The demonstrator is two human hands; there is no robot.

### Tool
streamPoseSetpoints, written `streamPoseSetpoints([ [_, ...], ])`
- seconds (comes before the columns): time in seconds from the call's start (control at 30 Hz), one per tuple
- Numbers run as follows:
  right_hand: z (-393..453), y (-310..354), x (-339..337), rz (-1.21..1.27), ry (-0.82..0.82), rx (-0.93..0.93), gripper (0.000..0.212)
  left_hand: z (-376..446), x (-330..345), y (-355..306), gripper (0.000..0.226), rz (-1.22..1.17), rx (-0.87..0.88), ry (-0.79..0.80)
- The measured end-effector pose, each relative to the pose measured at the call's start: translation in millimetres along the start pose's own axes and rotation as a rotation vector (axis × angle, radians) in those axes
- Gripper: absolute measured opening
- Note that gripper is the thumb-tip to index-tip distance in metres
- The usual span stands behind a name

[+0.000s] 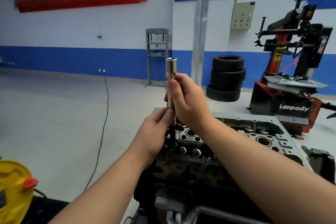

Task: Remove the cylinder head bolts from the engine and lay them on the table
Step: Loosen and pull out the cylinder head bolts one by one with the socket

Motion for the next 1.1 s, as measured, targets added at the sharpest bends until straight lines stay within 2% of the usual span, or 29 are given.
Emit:
streamPoseSetpoints([
  [0.2,-1,-4,-9,0.004,-0.076,0.0,0.023,1,-4,-4,0.031,0.016,0.035,-0.08],
  [0.3,-4,-2,-3,-0.068,-0.008,-0.032,0.022,3,-2,3,0.039,-0.016,-0.016,-0.005],
  [0.43,-9,1,-1,-0.071,0.0,-0.074,0.03,1,-3,5,0.046,-0.053,-0.016,0.054],
  [0.57,-12,-4,-2,-0.071,0.0,-0.059,0.025,1,-3,-2,0.038,-0.016,0.057,-0.006],
  [0.67,-11,-12,1,0.004,0.016,0.048,0.029,1,-9,-3,0.036,-0.032,0.081,-0.092],
  [0.73,-11,-12,5,-0.022,0.049,0.073,0.032,2,-8,1,0.041,-0.067,0.047,-0.059],
  [0.8,-12,-8,7,-0.115,0.08,0.011,0.036,2,-5,3,0.046,-0.11,0.008,0.012],
  [0.87,-13,-4,6,-0.142,0.08,-0.043,0.037,2,-4,4,0.042,-0.129,-0.004,0.044],
  [1.0,-14,-7,3,-0.014,0.045,0.011,0.02,1,-6,-1,0.039,-0.055,0.03,-0.021],
  [1.1,-14,-9,1,0.027,0.015,0.043,0.023,0,-6,-4,0.048,-0.044,0.038,-0.069],
])
Point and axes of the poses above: each hand's wrist, its own z-axis towards the middle knuckle, its own x-axis out of the palm, y = z × x, the point moved 8 cm from there along z, towards the middle knuckle, and after that the axes turned 3 degrees about -z, right-handed, at the moved point
